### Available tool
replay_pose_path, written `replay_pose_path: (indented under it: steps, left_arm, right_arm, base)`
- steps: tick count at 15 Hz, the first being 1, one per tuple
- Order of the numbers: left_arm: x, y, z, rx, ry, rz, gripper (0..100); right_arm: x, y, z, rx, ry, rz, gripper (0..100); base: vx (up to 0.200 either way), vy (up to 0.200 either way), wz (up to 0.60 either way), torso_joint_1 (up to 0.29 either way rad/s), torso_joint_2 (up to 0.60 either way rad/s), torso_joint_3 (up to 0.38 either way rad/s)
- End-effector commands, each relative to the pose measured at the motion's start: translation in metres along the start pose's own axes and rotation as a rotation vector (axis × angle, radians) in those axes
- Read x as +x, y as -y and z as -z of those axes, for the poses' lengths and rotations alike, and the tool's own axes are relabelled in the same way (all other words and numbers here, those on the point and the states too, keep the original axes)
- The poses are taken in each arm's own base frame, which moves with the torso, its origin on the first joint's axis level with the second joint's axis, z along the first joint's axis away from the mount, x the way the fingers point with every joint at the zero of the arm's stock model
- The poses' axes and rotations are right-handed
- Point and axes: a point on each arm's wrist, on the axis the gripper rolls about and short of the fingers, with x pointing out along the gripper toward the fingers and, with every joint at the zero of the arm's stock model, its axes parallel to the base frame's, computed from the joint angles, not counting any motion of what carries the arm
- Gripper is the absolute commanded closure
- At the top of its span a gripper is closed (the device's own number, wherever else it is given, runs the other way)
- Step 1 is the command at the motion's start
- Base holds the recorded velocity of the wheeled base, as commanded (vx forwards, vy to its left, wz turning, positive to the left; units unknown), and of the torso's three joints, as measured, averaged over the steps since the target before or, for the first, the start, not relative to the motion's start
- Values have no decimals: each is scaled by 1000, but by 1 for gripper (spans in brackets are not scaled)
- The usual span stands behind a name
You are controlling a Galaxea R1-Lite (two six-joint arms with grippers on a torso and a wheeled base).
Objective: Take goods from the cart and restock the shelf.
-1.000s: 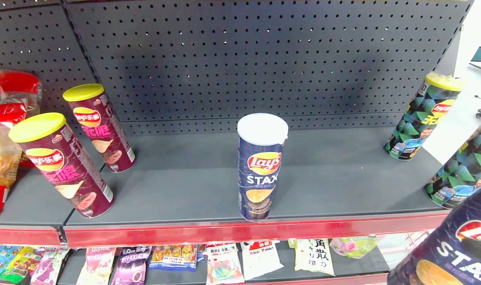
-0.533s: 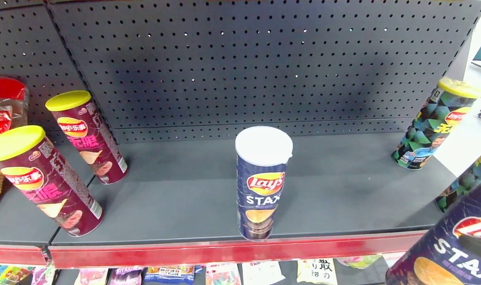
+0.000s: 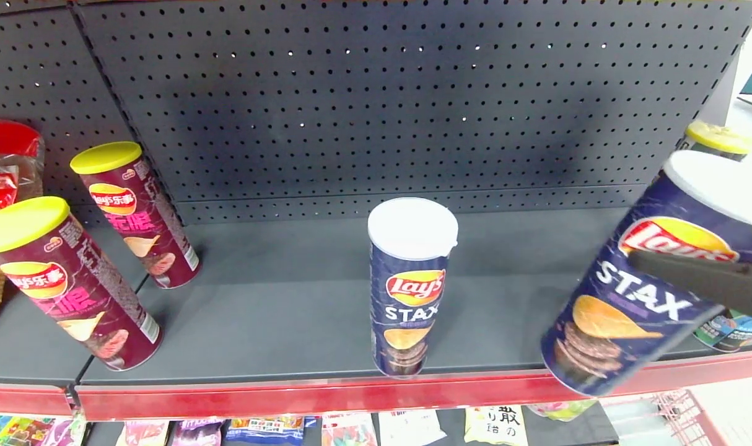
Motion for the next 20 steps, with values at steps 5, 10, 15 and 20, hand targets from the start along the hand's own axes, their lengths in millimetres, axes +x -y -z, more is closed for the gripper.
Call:
replay_pose_path:
  steps: [5,10,15,20]
  left_arm:
    - [13,-1,-12,-43,17,-7,0]
    - [15,-1,-18,-67,35,59,0]
    - [25,-3,-32,-64,13,67,0]
    - [29,-2,-32,-62,0,87,0]
  right_arm:
    - [123,39,-14,-1,2,-75,100]
    - [170,53,-16,-12,24,-150,100]
    - [192,59,-2,-23,-4,-168,100]
    - [200,60,4,-26,5,-175,100]
  base:
    - [0,0,0,0,0,0]
    - [0,0,0,0,0,0]
    - [0,0,0,0,0,0]
    - [0,0,0,0,0,0]
